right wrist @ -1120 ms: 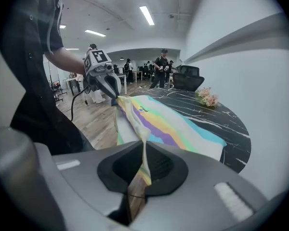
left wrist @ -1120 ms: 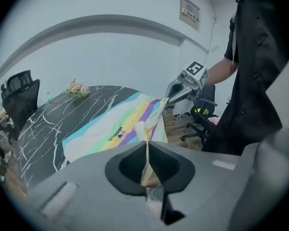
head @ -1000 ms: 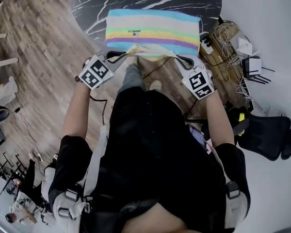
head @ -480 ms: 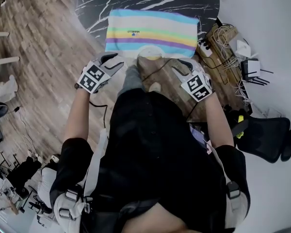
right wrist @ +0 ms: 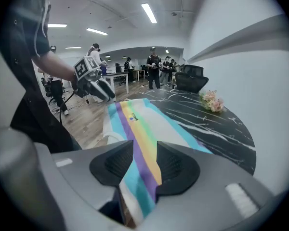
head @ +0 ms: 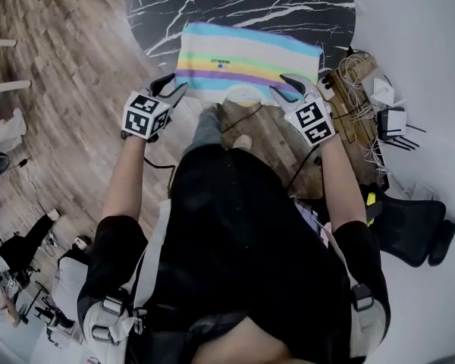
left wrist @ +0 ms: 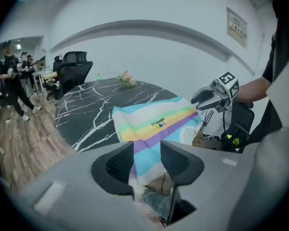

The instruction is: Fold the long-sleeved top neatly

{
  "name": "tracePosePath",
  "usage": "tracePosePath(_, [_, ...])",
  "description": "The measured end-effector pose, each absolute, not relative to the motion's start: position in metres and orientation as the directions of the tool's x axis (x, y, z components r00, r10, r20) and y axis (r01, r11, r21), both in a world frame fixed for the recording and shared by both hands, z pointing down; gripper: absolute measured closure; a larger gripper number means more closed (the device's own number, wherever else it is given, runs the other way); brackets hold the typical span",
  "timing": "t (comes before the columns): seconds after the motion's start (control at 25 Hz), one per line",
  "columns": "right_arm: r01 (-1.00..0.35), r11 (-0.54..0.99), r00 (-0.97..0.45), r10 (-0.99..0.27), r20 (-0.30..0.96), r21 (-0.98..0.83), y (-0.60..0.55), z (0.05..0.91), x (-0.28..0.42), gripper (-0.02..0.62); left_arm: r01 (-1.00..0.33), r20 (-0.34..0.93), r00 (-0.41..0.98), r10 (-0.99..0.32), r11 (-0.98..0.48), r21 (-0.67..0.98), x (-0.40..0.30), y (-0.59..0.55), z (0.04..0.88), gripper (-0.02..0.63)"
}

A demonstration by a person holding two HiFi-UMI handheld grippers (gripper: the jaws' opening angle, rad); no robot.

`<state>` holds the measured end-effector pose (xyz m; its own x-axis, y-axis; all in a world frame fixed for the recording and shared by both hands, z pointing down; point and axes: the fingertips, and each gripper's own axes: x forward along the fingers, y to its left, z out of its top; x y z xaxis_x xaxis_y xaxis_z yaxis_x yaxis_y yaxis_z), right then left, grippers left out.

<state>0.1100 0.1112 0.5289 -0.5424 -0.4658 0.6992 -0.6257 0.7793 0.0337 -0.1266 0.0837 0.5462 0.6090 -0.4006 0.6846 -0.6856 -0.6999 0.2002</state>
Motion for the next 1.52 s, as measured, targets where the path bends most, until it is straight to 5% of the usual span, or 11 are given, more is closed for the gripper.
tracePosePath(0.48, [-0.406, 0.912, -0.649, -0.332, 0.684, 0.058, -0.017, 0.527, -0.025, 0.439, -0.779, 0.705, 0.601, -0.377, -0.473, 0.412, -0.157, 0.1, 0.606, 0.292])
tracePosePath(0.88, [-0.319, 0.944, -0.611, -0.135, 0.78, -0.086, -0.066, 0.582, -0.073, 0.374, -0.653, 0.597, 0.756, -0.268, -0.373, 0.659, -0.139, 0.099, 0.637, 0.252])
tracePosePath(1.2, [-0.254, 0.951, -0.585, -0.007, 0.811, -0.174, -0.068, 0.609, -0.092, 0.382, -0.545, 0.529, 0.833, -0.161, -0.396, 0.739, -0.123, 0.104, 0.63, 0.491])
tracePosePath(1.32, [-0.203, 0.967, -0.582, 0.007, 0.813, -0.153, -0.062, 0.609, -0.094, 0.523, -0.536, 0.531, 0.836, -0.139, -0.413, 0.736, -0.123, 0.103, 0.624, 0.535])
tracePosePath(1.52, [-0.181, 0.977, -0.587, -0.017, 0.809, -0.111, -0.07, 0.605, -0.1, 0.554, -0.545, 0.566, 0.818, -0.105, -0.456, 0.704, -0.13, 0.094, 0.613, 0.551])
